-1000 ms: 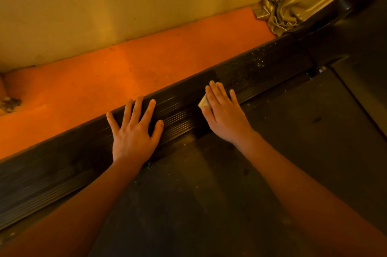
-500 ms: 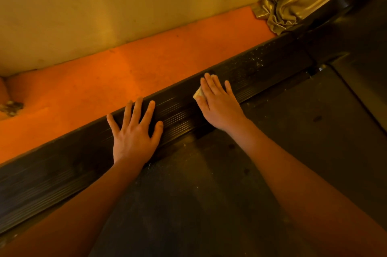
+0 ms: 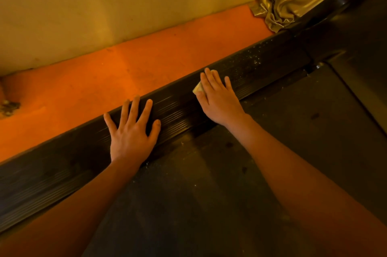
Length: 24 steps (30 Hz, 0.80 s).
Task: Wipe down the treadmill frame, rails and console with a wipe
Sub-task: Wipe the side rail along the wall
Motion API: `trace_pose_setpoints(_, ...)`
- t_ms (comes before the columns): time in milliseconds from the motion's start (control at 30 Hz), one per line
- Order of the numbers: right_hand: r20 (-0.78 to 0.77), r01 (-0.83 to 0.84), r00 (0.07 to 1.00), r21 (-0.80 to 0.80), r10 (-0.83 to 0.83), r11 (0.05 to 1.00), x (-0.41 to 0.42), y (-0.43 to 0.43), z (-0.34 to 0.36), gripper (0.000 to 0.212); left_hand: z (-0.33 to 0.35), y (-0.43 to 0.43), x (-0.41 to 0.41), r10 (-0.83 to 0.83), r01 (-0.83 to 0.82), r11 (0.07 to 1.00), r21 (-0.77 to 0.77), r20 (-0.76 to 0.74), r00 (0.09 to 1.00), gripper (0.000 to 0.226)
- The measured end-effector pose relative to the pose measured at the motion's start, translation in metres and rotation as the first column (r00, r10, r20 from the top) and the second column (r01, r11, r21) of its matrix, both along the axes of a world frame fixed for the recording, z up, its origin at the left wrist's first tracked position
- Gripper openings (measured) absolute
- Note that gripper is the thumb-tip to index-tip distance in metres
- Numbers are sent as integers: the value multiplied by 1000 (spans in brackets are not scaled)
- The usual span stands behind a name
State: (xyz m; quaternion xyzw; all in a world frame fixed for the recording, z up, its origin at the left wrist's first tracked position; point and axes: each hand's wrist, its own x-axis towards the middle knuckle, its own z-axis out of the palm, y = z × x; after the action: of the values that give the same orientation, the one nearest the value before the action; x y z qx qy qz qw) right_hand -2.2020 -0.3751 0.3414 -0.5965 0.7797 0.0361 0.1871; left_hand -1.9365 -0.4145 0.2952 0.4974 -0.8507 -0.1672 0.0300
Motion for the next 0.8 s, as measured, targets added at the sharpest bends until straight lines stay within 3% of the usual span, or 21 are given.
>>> trace_pose_setpoints(167,-14,-27,1000,8,28,1000,6,84,1,64,-3,0,2,2,-1,1000,-10,8,1000,68)
trace_pose_setpoints(433,2,-33,999,-5,33,999,-4,20,-3,64,-1,1,0,3,-3,1000,-1,22,1000,68)
trace_pose_setpoints(633,-47,-113,993,-12,112,994,-12,24,1,62,0,1,0,-3,3,1000,-10,22,1000,69)
trace_pose_setpoints(800,-69,-133,990,-161,123,978,-9,30,9,57,3,1,-1,-2,2,1000,2,18,1000,65)
